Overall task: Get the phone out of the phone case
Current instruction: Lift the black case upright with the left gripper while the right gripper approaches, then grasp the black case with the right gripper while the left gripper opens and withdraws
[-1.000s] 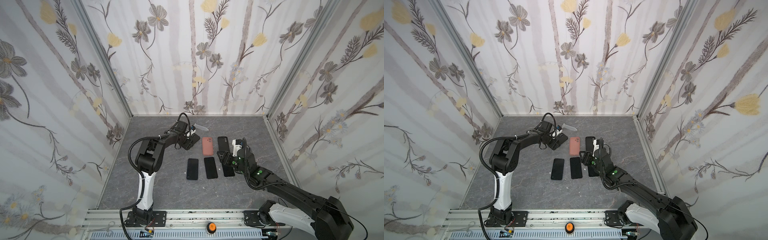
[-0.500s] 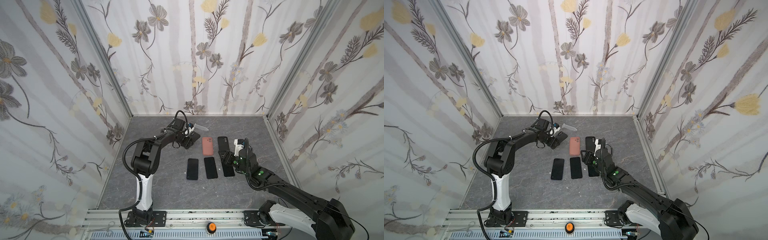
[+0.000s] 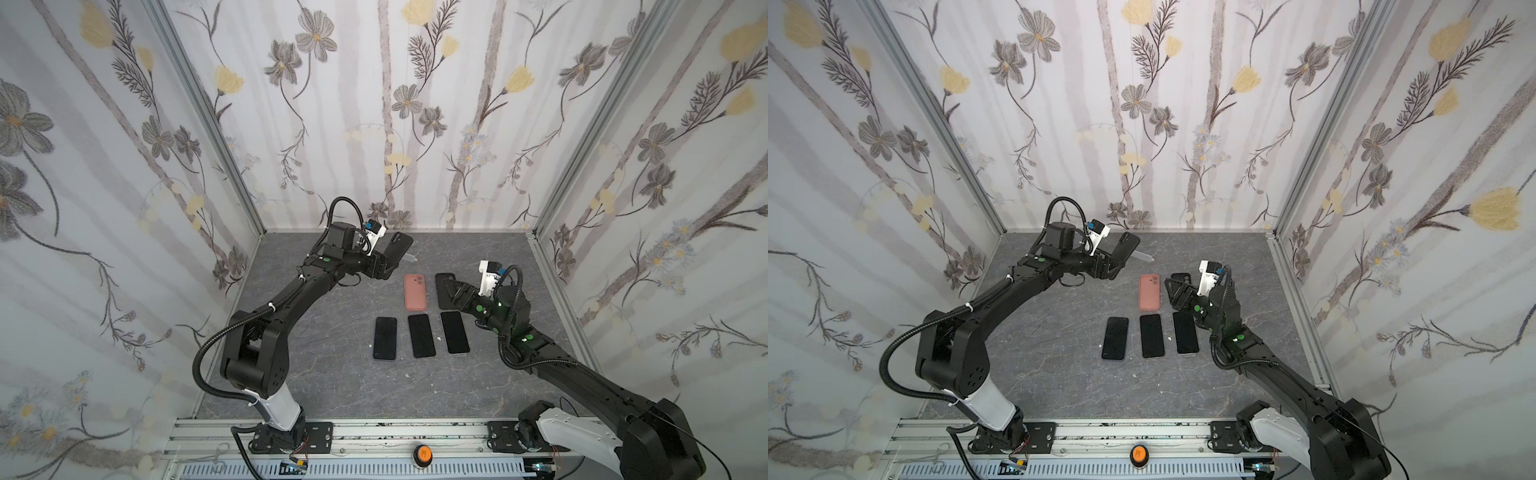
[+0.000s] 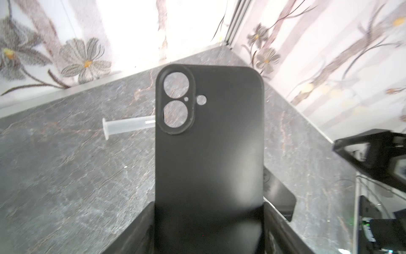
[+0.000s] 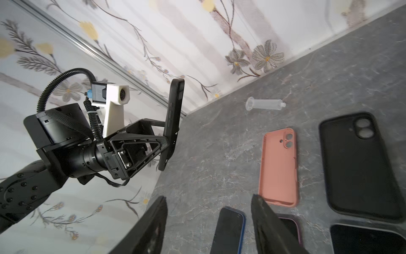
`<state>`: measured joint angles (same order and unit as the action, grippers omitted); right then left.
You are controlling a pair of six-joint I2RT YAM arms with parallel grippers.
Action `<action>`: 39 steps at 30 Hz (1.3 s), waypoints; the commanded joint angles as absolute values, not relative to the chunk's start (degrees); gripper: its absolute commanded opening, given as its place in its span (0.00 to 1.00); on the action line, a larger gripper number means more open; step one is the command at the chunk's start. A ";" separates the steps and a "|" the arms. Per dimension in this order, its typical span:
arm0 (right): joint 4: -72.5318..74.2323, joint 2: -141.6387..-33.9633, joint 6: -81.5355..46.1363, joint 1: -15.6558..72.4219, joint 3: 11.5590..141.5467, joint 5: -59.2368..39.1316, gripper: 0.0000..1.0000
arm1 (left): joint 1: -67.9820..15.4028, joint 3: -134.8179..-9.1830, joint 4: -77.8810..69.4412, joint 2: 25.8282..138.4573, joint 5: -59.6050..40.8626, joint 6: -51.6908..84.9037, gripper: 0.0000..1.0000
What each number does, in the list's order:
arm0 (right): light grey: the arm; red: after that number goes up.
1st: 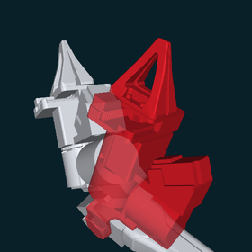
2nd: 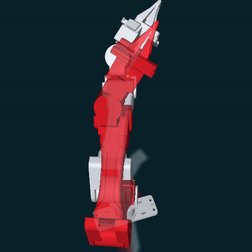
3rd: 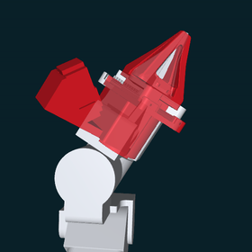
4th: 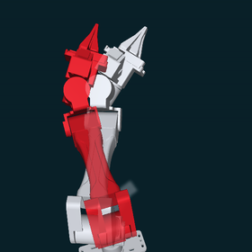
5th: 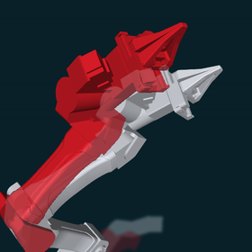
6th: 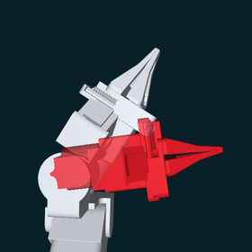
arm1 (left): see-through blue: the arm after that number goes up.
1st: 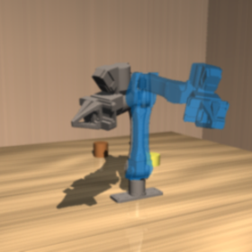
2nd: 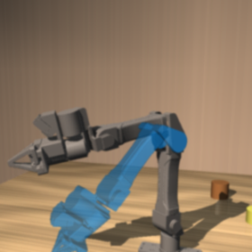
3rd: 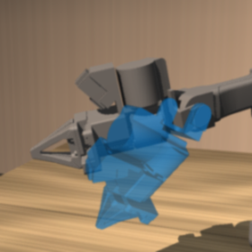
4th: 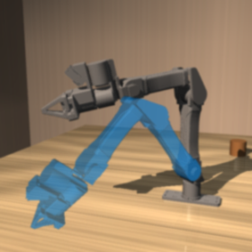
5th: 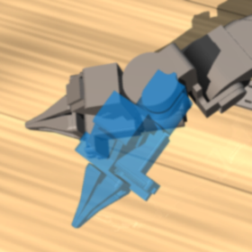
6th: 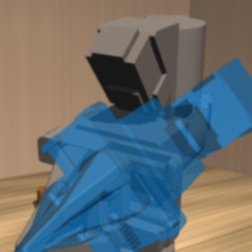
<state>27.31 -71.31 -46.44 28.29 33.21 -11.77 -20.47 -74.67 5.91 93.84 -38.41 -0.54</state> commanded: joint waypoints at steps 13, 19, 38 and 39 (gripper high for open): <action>88.71 -93.72 -70.08 28.02 41.37 -34.98 0.56 | -20.85 -58.50 -35.55 78.62 -50.44 31.78 0.70; 86.28 -97.46 -68.94 31.06 48.76 -37.88 0.54 | -21.18 -57.93 -37.32 77.53 -52.12 33.60 0.70; 84.57 -99.91 -69.03 33.42 54.23 -42.02 0.35 | -22.83 -56.92 -40.47 78.63 -55.77 35.34 0.70; 84.55 -100.04 -69.01 33.48 54.21 -41.97 0.32 | -22.77 -56.87 -40.56 78.62 -55.85 35.34 0.70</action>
<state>82.83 -99.55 -68.07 33.32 53.67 -41.39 -22.72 -57.08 -37.65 78.48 -54.94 34.74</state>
